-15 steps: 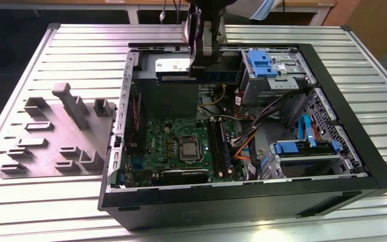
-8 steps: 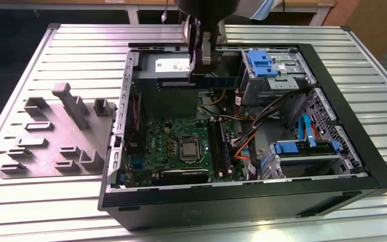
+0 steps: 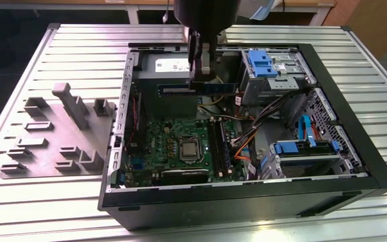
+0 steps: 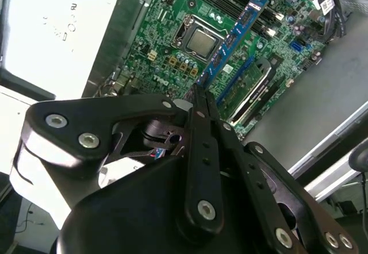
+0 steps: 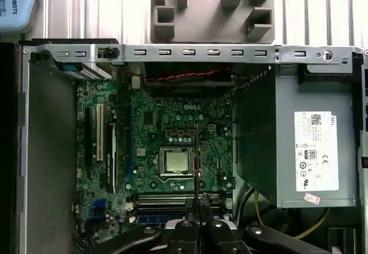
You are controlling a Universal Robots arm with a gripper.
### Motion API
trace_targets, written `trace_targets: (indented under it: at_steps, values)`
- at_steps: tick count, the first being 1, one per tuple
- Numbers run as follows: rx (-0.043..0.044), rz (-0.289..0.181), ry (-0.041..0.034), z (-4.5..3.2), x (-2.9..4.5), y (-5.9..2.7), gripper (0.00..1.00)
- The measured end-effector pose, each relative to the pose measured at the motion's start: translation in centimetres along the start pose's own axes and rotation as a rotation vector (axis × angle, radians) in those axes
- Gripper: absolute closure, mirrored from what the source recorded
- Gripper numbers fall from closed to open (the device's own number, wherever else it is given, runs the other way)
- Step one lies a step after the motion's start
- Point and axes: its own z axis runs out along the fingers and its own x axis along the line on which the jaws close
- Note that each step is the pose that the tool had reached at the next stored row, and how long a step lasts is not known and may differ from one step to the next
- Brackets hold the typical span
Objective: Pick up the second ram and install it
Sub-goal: 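Pick up the second ram and move it above second insertion slot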
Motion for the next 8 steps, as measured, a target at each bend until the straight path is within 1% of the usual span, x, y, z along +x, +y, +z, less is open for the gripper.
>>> trace_targets:
  at_steps: [8]
  values:
    - [0.0000,0.000,-0.0001,1.45,0.12,-0.12,0.89]
